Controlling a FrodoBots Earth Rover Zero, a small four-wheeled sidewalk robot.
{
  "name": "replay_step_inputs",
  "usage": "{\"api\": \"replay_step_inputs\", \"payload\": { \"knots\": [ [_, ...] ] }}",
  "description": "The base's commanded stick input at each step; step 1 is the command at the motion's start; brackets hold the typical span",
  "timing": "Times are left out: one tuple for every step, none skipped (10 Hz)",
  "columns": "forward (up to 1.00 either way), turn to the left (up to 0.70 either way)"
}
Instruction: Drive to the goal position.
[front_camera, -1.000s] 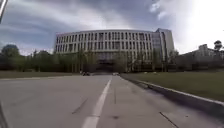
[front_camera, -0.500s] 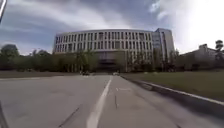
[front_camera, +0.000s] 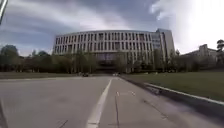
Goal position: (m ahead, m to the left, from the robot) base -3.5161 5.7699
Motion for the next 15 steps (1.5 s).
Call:
{"api": "replay_step_inputs", "payload": {
  "knots": [
    [1.0,0.0],
    [1.0,0.0],
    [1.0,0.0],
    [1.0,-0.01],
    [1.0,-0.05],
    [1.0,-0.09],
    [1.0,-0.26],
    [1.0,-0.12],
    [1.0,0.0],
    [1.0,0.0],
    [1.0,0.0],
    [1.0,0.0],
    [1.0,0.0],
    [1.0,0.0],
    [1.0,0.0]
  ]
}}
